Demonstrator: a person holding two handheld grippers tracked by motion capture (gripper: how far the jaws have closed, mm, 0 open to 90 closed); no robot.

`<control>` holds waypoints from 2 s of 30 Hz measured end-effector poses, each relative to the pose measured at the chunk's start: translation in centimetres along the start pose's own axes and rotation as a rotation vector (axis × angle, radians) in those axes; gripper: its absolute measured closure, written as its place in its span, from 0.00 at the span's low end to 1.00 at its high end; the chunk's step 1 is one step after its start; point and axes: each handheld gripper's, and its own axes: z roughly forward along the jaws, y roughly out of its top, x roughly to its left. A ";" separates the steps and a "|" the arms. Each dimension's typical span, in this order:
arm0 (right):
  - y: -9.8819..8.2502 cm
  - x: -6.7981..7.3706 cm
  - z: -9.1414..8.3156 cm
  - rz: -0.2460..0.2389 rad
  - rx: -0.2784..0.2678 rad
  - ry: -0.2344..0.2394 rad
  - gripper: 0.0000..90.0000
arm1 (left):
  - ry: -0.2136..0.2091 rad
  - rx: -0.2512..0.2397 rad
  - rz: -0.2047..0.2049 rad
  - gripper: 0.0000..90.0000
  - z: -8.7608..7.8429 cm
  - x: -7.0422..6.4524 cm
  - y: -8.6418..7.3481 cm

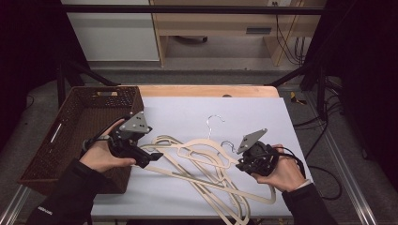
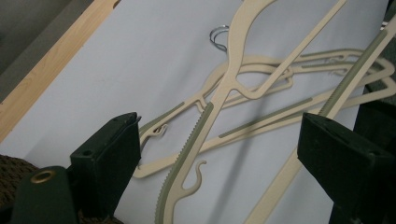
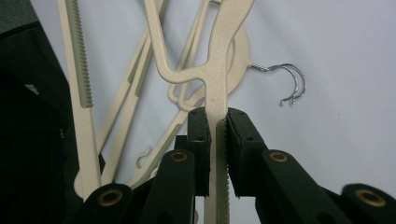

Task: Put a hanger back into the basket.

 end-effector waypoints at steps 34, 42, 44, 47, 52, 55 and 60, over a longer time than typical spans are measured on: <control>1.1 1.3 -0.8 -0.091 -0.004 0.030 0.90 | -0.176 0.244 0.169 0.84 4.9 0.3 -0.7; 1.3 1.3 -0.4 -0.118 0.000 0.029 0.89 | -0.197 0.254 0.182 0.86 4.5 0.0 -0.9; 1.3 1.3 -0.2 -0.130 0.002 0.023 0.89 | -0.200 0.253 0.183 0.87 4.5 0.0 -0.9; 1.3 1.3 -0.2 -0.135 0.004 0.023 0.89 | -0.214 0.266 0.191 0.87 4.4 0.0 -0.9; 1.2 1.2 0.0 -0.145 0.002 0.021 0.89 | -0.230 0.275 0.186 0.88 4.4 -0.1 -0.9; 1.2 1.1 0.1 -0.155 0.005 0.027 0.89 | -0.234 0.273 0.174 0.88 4.4 -0.2 -0.9; 1.2 1.0 0.2 -0.160 0.002 0.024 0.89 | -0.224 0.268 0.176 0.88 4.1 -0.3 -0.9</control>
